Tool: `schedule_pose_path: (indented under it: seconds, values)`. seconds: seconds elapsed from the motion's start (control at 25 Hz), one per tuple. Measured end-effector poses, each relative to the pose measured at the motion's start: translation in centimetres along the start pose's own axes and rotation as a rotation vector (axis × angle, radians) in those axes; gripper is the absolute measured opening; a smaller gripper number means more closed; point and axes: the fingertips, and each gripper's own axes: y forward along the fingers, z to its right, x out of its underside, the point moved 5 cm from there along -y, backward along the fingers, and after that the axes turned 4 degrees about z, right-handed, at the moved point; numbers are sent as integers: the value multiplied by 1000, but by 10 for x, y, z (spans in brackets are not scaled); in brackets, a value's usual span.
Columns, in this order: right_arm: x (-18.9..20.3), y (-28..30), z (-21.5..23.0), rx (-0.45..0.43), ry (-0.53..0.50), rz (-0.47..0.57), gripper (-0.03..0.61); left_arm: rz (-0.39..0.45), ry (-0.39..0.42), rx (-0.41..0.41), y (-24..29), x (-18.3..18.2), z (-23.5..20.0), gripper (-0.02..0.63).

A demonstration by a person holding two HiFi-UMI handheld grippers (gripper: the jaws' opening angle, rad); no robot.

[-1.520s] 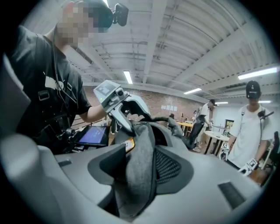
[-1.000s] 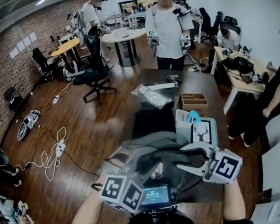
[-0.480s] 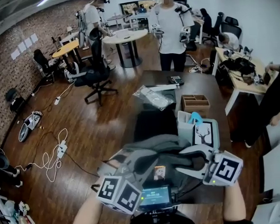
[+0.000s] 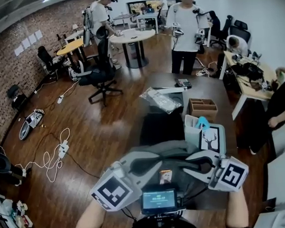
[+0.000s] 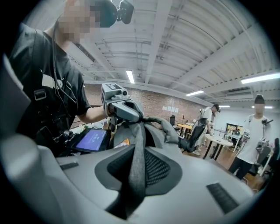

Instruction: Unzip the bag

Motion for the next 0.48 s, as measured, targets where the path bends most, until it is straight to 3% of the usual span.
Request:
schedule_pose_path:
  seconds: [0.12, 0.36, 0.48]
  values:
    - [0, 1, 0, -9, 4, 3, 72, 19, -67, 2, -8, 2, -2, 8]
    - [-5, 5, -3, -29, -21, -57, 64, -150, 92, 55, -21, -7, -1, 8]
    - [-5, 4, -4, -25, -11, -63, 64, -168, 87, 66, -29, -4, -3, 8]
